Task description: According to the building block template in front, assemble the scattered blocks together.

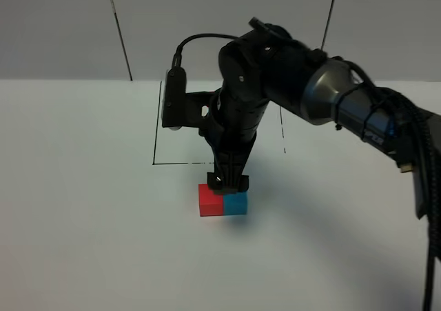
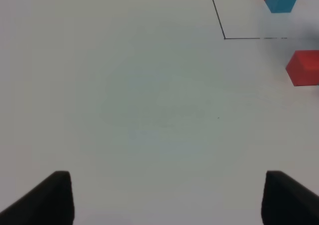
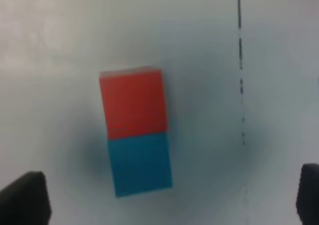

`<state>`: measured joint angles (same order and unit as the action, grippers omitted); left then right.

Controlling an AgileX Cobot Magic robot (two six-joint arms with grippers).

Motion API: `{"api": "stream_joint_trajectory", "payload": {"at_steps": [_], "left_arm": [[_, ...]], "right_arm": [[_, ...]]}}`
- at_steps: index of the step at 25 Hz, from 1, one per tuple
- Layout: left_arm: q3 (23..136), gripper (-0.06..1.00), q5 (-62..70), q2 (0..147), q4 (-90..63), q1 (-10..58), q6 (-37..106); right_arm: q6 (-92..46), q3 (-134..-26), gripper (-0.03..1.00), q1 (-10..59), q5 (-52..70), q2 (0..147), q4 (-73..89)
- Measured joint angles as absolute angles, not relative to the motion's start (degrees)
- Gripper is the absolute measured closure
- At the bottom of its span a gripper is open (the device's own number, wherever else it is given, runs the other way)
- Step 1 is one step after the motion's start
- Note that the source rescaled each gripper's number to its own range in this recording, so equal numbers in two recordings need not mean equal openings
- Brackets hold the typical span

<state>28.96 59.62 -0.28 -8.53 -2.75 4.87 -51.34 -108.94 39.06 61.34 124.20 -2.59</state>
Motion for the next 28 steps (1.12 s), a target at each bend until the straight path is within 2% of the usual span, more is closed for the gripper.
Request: {"api": "stream_joint_trajectory", "payload": {"at_steps": [5, 18, 22, 25, 28], "left_arm": [[29.0, 0.28, 59.6, -0.3, -8.5, -2.8, 4.9], [29.0, 0.28, 59.6, -0.3, -8.5, -2.8, 4.9], [29.0, 0.28, 59.6, -0.3, -8.5, -2.8, 4.9], [29.0, 0.28, 59.6, -0.3, -8.5, -2.8, 4.9], [29.0, 0.28, 59.6, -0.3, -8.5, -2.8, 4.9]], "right_arm": [[-52.3, -114.6, -0.03, 39.1, 64.3, 131.4, 0.5], [-52.5, -115.3, -0.01, 38.4, 62.1, 139.4, -0.5], [-52.5, -115.3, 0.06, 37.9, 61.9, 140.4, 0.0], [-52.5, -115.3, 0.15, 37.5, 62.1, 140.9, 0.5], [-52.4, -115.4, 0.29, 37.4, 62.1, 141.1, 0.9]]}}
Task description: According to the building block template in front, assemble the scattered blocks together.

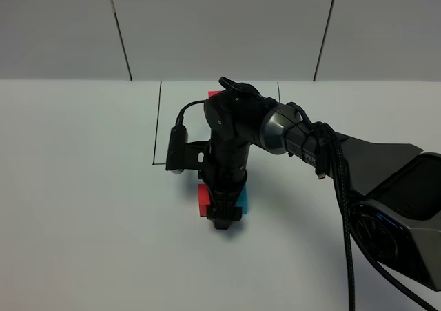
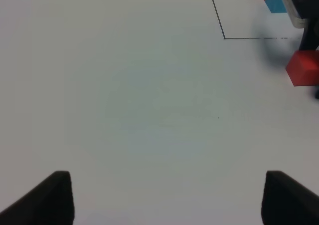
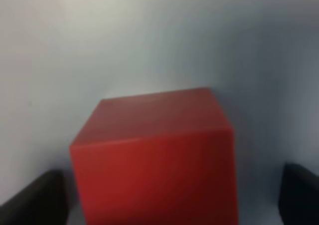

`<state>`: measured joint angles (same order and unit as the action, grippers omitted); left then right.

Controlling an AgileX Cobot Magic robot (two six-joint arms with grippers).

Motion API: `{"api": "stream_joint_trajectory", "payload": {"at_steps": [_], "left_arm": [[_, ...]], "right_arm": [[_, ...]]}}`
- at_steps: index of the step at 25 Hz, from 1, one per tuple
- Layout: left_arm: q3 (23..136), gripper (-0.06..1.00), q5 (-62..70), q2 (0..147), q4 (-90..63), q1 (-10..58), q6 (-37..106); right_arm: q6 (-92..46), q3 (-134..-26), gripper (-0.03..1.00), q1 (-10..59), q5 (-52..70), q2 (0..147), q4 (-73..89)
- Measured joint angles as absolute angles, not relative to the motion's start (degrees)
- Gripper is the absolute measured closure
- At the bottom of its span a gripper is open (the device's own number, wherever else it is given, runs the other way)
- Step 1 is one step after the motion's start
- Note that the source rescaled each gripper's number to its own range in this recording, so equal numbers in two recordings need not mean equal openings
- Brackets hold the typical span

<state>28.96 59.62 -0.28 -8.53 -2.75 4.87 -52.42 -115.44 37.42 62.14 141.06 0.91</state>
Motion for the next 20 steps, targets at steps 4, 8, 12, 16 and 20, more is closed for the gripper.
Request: {"api": "stream_joint_trajectory", "payload": {"at_steps": [4, 8, 12, 16, 20], "left_arm": [[29.0, 0.28, 59.6, -0.3, -8.5, -2.8, 4.9], [29.0, 0.28, 59.6, -0.3, -8.5, -2.8, 4.9], [29.0, 0.28, 59.6, -0.3, -8.5, -2.8, 4.9], [29.0, 0.28, 59.6, -0.3, -8.5, -2.8, 4.9], [29.0, 0.28, 59.6, -0.3, -8.5, -2.8, 4.9]], "right_arm": [[-52.4, -115.4, 0.65, 37.4, 61.7, 141.1, 1.3], [-52.4, -115.4, 0.94, 37.4, 61.7, 141.1, 1.5], [-49.8, -115.8, 0.94, 37.4, 61.7, 141.1, 1.8], [-37.2, -116.6, 0.94, 37.3, 64.2, 140.8, 3.7], [-17.0, -116.9, 0.94, 36.3, 68.2, 138.0, 8.4]]}}
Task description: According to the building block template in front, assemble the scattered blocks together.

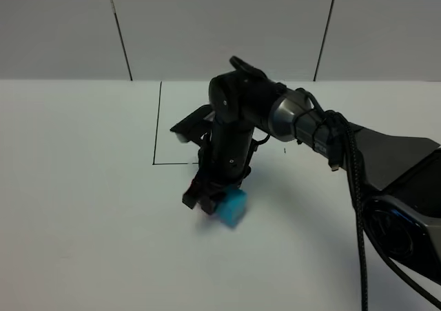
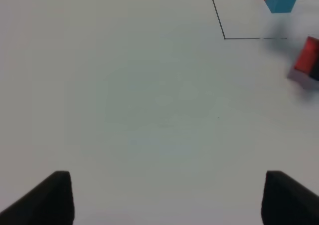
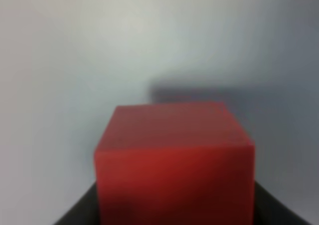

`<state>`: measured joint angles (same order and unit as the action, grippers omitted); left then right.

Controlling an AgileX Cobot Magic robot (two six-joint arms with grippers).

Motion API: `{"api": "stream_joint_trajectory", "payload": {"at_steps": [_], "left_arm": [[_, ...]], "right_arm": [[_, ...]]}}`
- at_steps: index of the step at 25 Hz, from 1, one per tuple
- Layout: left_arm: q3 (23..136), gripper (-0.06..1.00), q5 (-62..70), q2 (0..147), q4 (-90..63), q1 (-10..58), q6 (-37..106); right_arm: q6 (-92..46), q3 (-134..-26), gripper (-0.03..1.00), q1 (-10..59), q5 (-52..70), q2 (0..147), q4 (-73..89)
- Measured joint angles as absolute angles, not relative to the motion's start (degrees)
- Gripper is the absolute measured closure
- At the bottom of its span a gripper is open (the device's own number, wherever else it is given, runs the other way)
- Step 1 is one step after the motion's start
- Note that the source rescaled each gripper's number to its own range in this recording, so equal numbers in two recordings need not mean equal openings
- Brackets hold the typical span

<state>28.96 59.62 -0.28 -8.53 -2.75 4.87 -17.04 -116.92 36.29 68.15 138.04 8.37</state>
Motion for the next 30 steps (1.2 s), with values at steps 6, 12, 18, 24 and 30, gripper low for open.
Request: {"api": "stream_joint_trajectory", "payload": {"at_steps": [6, 12, 18, 24, 30], "left_arm": [[29.0, 0.28, 59.6, -0.3, -8.5, -2.8, 4.9], [29.0, 0.28, 59.6, -0.3, -8.5, -2.8, 4.9], [29.0, 0.28, 59.6, -0.3, -8.5, -2.8, 4.9], [29.0, 0.28, 59.6, -0.3, -8.5, -2.8, 4.9], [29.0, 0.28, 59.6, -0.3, -8.5, -2.8, 4.9]], "right_arm": [[7.1, -117.3, 0.94, 35.8, 69.1, 137.0, 8.1], [23.5, -117.3, 0.94, 35.8, 66.8, 137.0, 6.4], [33.2, -116.8, 0.94, 35.9, 64.8, 137.1, 3.4], [33.9, -116.2, 0.94, 37.2, 63.8, 138.3, 2.5], [34.7, -116.0, 0.94, 38.0, 62.6, 140.7, 2.2]]}}
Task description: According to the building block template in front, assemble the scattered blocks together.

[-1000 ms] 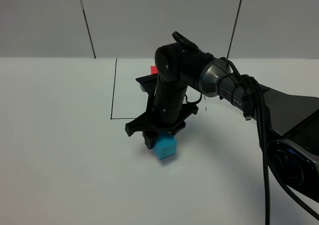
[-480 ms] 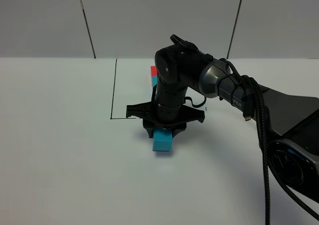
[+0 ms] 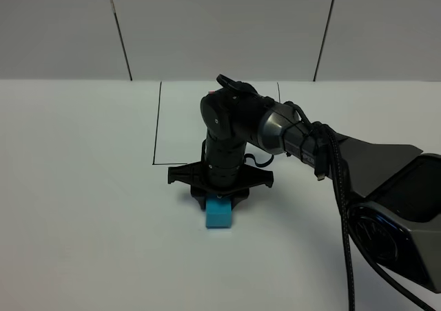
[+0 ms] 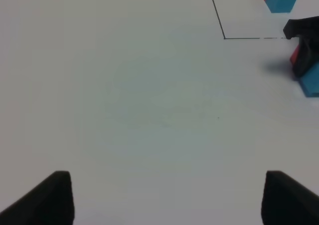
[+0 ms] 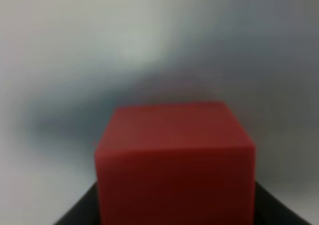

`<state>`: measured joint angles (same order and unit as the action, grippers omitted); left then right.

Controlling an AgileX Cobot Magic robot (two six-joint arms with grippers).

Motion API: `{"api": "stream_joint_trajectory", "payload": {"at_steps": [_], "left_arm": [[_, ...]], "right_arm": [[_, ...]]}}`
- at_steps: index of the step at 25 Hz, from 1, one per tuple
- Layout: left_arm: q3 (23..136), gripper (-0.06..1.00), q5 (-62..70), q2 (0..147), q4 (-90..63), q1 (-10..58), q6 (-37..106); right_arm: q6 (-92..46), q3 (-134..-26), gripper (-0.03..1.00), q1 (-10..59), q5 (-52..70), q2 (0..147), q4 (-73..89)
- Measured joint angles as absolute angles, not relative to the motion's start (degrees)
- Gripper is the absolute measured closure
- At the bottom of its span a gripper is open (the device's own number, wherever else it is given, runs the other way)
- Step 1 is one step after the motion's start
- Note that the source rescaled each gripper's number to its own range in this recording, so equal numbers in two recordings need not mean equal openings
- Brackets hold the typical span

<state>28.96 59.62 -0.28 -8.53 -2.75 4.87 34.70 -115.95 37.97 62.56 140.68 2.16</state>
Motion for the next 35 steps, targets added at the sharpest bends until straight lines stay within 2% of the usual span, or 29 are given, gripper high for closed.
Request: {"api": "stream_joint_trajectory", "payload": {"at_steps": [11, 12, 13, 14, 17, 19, 29, 35], "left_arm": [[29.0, 0.28, 59.6, -0.3, -8.5, -2.8, 4.9], [29.0, 0.28, 59.6, -0.3, -8.5, -2.8, 4.9], [29.0, 0.28, 59.6, -0.3, -8.5, -2.8, 4.9], [29.0, 0.28, 59.6, -0.3, -8.5, -2.8, 4.9], [29.0, 0.28, 59.6, -0.3, -8.5, -2.8, 4.9], [29.0, 0.28, 59.6, -0.3, -8.5, -2.8, 4.9], [29.0, 0.28, 59.6, -0.3, -8.5, -2.8, 4.9], [29.0, 0.28, 59.6, -0.3, -8.5, -2.8, 4.9]], "right_arm": [[33.6, -116.0, 0.94, 38.0, 62.5, 141.1, 1.0], [33.0, -116.0, 0.91, 38.0, 62.5, 141.1, 1.0], [32.3, -116.0, 0.81, 38.0, 62.5, 141.1, 1.0], [31.9, -116.0, 0.66, 38.0, 62.5, 141.1, 1.0], [31.6, -116.1, 0.14, 38.0, 63.1, 141.1, 0.7], [31.5, -116.2, -0.01, 38.0, 63.7, 141.1, 0.0], [30.4, -115.9, -0.03, 37.9, 64.4, 140.3, -0.5], [29.0, -115.9, -0.03, 37.8, 64.4, 132.7, -0.3]]}}
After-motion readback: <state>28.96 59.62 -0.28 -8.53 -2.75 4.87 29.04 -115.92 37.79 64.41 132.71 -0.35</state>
